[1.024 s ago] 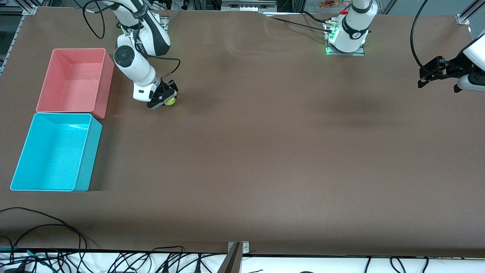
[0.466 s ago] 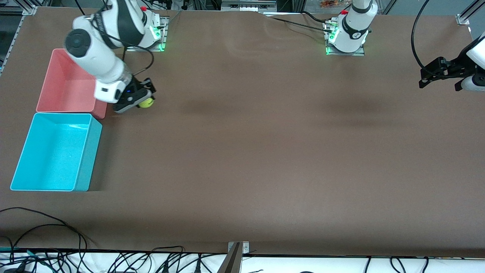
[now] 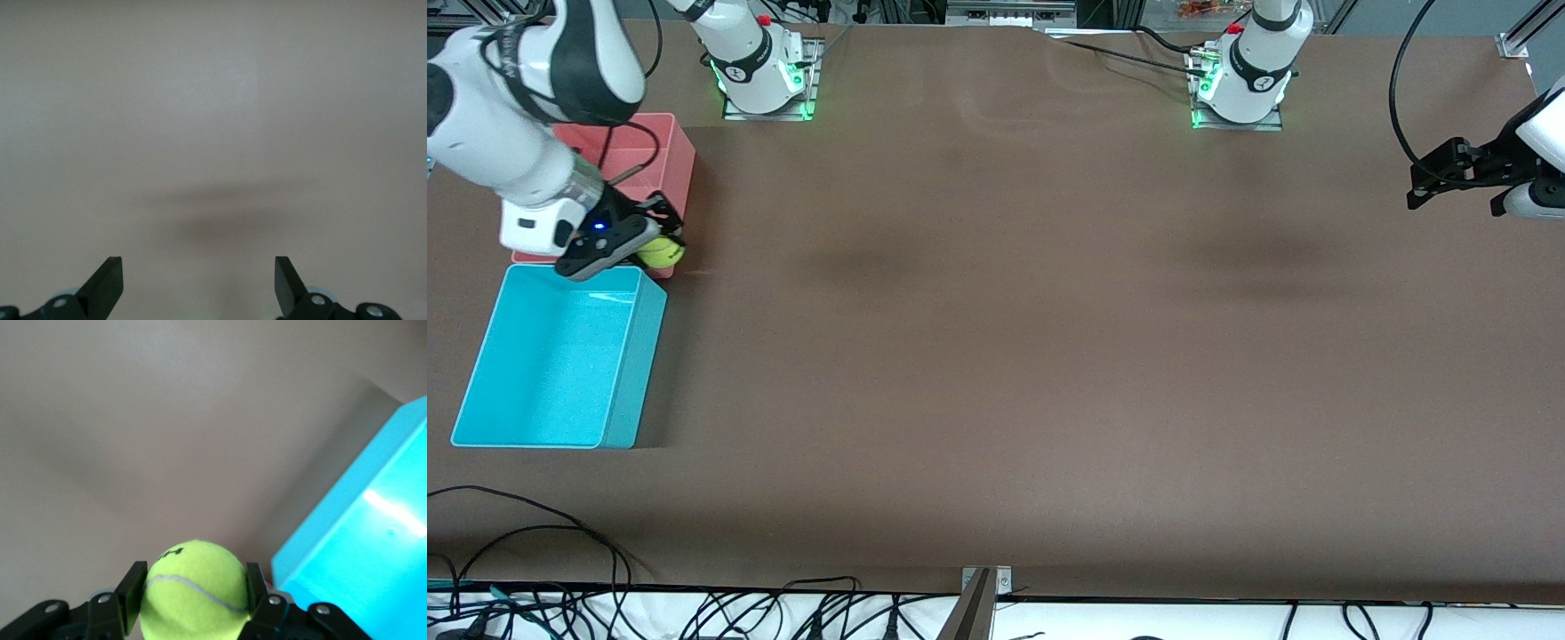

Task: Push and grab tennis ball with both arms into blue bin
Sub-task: 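Lift the ball with the right gripper and carry it over the blue bin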

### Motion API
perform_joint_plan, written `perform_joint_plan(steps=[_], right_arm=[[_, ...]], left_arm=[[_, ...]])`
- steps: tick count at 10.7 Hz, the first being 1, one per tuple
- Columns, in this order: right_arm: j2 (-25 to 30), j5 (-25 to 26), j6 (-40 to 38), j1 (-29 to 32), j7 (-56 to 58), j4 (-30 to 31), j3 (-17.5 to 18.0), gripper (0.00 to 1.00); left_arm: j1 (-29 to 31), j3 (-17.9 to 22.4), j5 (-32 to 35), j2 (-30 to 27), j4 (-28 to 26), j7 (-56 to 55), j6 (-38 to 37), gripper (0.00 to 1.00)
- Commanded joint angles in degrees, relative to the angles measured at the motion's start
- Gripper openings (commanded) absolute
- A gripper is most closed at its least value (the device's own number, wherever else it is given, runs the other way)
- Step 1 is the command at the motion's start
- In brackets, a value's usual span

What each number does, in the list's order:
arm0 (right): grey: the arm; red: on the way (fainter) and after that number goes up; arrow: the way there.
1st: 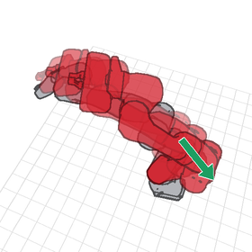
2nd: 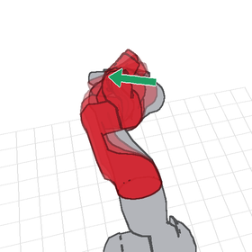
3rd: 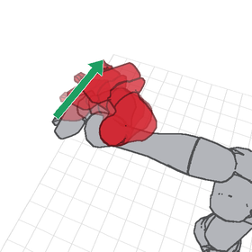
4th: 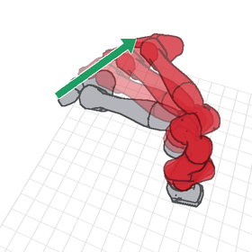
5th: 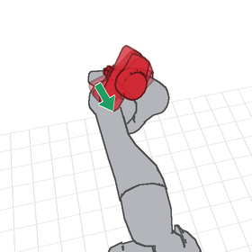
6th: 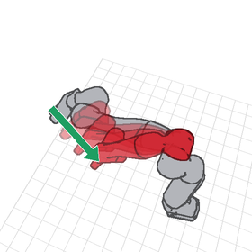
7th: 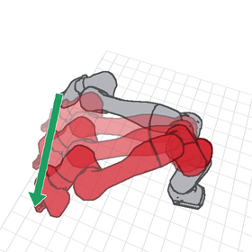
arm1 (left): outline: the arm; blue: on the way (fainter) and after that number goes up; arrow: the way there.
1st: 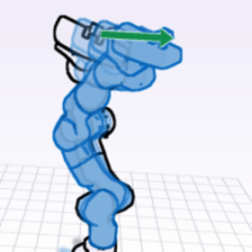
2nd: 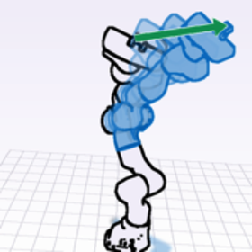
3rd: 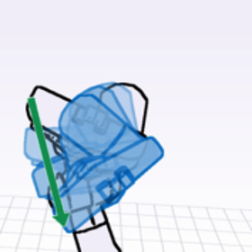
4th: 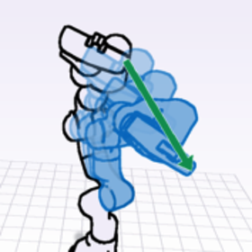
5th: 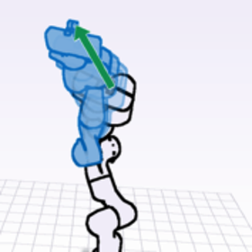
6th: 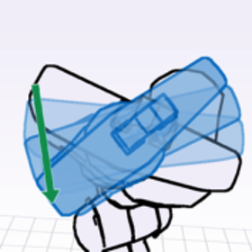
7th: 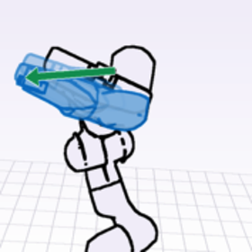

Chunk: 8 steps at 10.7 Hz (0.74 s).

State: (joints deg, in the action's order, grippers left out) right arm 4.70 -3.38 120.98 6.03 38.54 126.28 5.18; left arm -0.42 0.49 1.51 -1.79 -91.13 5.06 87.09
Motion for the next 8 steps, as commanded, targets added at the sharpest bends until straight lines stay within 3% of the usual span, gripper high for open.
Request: perform_joint_plan(steps=[1,5,8], right_arm=[[-4.87,2.32,-0.84,0.39,11.43,-4.99,-5.34,0.30],[-12.94,1.80,-0.48,0.48,26.02,-11.65,-12.11,0.30],[-21.03,0.83,-0.31,4.59,35.26,-16.93,-13.26,0.30]], left_arm=[[-0.37,-0.05,1.13,0.65,1.30,-0.22,-0.96,1.00],[-0.38,-0.14,1.13,0.65,1.30,-0.40,-0.96,1.00],[-0.38,-0.14,1.04,0.65,1.30,-0.31,-0.96,1.00]])
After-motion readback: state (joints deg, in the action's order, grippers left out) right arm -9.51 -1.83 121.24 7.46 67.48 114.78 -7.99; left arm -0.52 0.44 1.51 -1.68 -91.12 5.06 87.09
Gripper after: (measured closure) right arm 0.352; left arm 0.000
